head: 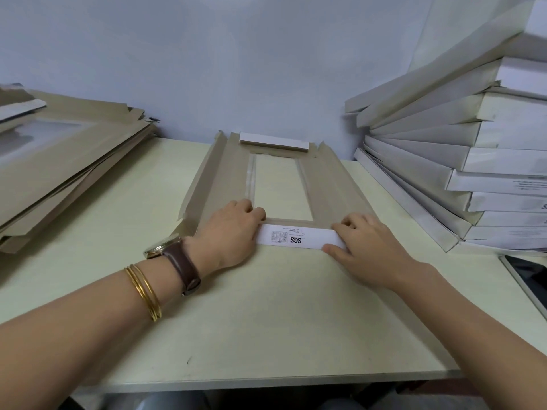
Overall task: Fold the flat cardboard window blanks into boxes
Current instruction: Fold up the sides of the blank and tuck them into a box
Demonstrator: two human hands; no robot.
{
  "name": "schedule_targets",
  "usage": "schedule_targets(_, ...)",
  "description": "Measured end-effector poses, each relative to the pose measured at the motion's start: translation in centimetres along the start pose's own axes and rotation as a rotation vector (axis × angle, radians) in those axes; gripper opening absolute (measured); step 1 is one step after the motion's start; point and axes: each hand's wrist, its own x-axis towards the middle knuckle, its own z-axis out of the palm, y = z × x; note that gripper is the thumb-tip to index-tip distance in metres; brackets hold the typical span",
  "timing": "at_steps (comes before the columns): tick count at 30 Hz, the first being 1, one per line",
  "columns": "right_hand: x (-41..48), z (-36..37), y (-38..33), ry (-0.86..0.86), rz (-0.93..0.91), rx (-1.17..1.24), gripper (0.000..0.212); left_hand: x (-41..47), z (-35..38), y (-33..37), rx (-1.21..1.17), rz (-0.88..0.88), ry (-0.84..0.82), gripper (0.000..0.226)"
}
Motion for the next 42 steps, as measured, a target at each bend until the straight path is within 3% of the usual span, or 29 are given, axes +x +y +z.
schedule_targets(3,0.2,0.8,-1.6,-0.029,0.010,-0.009,0.056,0.2,0.7,0.7,0.033,0.085,0.008,0.044)
schedule_targets(8,1.6,1.5,-5.9,-0.060,-0.051,0.269,0.082,1.2,2.2,2.5,0.046,0.096,-0.037,0.049)
schedule_targets(13,3.3,1.8,-7.8,-0.191,-0.019,0.559,0.069,2.1,2.3,2.4,-0.017,0.089,-0.170,0.053)
schedule_targets(42,3.2,2.4,-3.0,-0.389,-0.028,0.297,0.092,1.5,1.5,-0.2,0.013,-0.073,-0.357,0.063)
